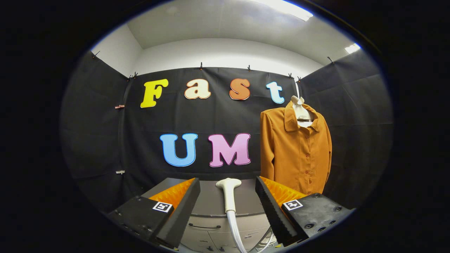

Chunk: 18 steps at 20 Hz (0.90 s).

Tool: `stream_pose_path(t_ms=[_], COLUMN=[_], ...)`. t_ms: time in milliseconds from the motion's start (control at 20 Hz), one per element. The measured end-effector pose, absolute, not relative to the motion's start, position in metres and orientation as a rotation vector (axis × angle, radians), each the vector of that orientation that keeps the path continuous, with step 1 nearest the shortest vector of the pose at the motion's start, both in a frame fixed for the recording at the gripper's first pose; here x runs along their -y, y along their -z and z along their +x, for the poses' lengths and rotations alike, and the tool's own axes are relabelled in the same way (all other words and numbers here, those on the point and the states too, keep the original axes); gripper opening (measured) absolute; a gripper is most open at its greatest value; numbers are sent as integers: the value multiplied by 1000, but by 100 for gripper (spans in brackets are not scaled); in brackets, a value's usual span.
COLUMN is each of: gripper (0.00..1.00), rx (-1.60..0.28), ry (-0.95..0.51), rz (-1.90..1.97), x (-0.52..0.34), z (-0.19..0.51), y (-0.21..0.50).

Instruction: Iron the clothes twice with a garment steamer, once on the left side and once on the right side.

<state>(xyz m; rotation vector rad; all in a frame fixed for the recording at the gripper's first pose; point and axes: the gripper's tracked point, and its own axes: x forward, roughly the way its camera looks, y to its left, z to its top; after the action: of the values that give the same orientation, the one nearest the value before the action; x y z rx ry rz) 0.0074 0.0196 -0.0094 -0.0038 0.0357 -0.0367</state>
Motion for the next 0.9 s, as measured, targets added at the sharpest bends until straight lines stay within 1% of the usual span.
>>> stream_pose_path(t_ms=[550, 750, 900], gripper=[98, 98, 98], rx=[-105, -138, -170], ry=[104, 111, 99], rz=[-34, -38, -39], x=[-47, -43, -34], z=[17, 38, 68], y=[41, 52, 63])
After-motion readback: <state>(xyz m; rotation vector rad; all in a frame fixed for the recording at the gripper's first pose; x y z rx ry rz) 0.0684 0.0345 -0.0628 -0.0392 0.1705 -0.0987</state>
